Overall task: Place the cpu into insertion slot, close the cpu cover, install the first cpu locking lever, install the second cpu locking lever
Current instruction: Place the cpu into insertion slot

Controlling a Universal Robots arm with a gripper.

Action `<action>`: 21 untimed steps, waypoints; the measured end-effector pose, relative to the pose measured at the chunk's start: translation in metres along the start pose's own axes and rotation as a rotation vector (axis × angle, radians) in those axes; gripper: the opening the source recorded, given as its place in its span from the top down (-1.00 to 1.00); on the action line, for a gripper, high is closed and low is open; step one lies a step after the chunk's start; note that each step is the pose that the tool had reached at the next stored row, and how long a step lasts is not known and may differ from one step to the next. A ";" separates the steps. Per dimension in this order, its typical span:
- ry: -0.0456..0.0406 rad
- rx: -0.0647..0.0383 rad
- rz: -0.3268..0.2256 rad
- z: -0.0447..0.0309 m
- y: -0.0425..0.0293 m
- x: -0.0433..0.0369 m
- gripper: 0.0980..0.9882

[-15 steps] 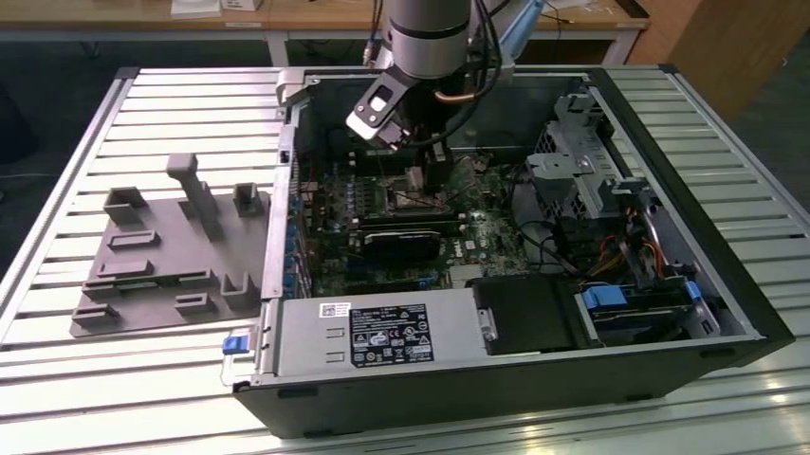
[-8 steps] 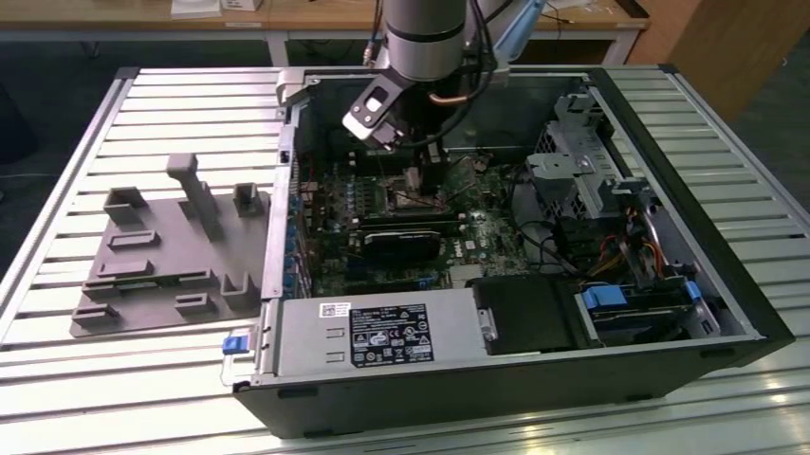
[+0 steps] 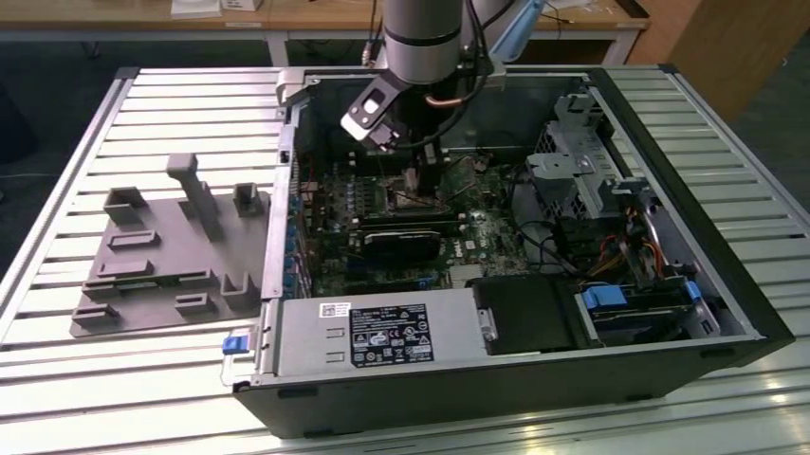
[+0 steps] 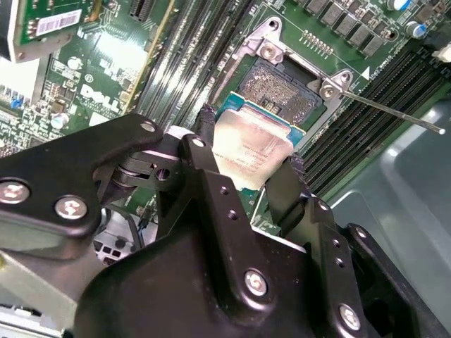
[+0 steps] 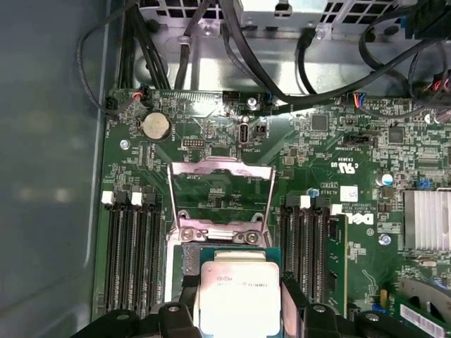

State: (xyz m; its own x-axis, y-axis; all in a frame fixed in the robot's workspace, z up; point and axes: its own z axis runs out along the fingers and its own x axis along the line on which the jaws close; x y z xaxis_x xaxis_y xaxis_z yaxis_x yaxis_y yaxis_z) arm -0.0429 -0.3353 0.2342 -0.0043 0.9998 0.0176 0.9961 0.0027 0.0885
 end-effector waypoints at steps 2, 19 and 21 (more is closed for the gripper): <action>-0.0004 0.000 0.006 0.0022 -0.0006 0.0005 0.01; -0.0008 -0.030 0.010 0.0130 -0.0048 0.0012 0.01; -0.0007 -0.035 0.010 0.0141 -0.0069 0.0012 0.01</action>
State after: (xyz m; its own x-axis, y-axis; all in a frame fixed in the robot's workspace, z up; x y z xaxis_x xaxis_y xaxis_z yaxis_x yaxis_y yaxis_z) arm -0.0486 -0.3339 0.2195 0.0056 0.9998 0.0179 0.9924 -0.0077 0.1228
